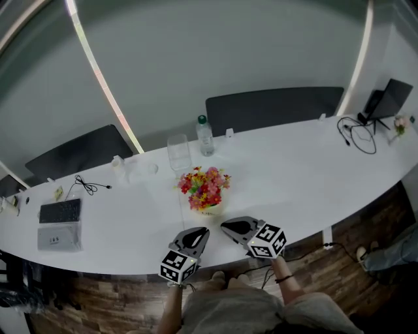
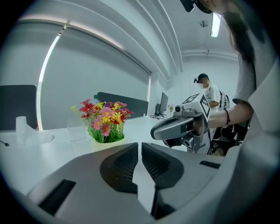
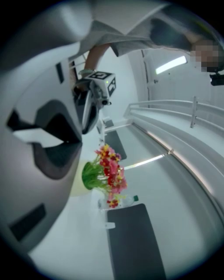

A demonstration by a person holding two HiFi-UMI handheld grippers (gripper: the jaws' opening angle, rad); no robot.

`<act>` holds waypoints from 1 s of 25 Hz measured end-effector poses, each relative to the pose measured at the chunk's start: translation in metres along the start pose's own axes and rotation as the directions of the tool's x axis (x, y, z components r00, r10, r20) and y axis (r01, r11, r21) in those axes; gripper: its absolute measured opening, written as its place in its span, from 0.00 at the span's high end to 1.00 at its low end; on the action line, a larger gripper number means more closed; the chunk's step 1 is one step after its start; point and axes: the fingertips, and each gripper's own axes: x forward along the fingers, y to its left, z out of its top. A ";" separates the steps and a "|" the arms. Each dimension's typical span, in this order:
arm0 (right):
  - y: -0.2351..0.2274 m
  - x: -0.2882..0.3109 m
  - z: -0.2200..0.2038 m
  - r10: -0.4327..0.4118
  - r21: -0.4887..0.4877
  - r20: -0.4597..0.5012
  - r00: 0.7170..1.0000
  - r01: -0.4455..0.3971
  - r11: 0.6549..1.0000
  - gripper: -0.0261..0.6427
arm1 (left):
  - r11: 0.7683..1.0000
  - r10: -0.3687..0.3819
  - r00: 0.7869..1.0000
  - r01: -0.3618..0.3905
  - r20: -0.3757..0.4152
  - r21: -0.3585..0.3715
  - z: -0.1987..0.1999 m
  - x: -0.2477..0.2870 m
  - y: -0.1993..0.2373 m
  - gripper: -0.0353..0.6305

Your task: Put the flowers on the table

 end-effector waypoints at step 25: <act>-0.001 -0.018 0.008 0.007 -0.042 0.025 1.000 -0.006 0.999 0.92 | 1.000 -0.006 1.000 0.006 0.011 0.027 0.010 0.009 -0.013 0.90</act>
